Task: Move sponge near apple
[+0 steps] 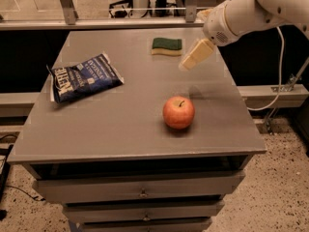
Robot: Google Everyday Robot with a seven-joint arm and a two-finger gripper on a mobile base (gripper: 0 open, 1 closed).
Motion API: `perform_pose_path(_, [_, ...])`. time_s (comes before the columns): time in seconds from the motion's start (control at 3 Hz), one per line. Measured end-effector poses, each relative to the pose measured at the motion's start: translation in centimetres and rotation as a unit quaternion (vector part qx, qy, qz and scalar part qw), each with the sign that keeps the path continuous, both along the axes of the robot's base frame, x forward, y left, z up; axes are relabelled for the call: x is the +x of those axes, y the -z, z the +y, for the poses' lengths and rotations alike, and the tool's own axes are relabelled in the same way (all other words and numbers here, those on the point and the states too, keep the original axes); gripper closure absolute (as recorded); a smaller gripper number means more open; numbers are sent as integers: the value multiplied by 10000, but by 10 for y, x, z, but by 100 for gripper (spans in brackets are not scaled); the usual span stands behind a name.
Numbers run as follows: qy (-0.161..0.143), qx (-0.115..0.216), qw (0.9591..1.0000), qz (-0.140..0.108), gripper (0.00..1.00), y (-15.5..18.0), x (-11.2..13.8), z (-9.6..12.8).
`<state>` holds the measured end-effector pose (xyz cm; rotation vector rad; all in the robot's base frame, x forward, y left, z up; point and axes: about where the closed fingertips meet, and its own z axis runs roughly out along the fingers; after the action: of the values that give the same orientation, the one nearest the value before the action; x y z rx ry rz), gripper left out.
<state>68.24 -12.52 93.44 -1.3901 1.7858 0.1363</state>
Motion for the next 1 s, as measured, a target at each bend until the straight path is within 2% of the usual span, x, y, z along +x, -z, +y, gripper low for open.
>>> perform_pose_path(0.33, [514,954,9940,-135,0,11,48,-3])
perform_pose_path(0.67, [754,1563,9848,-56,0,25,76,1])
perform_pose_path(1.0, [954,1982,9755,85,0,43,99,5])
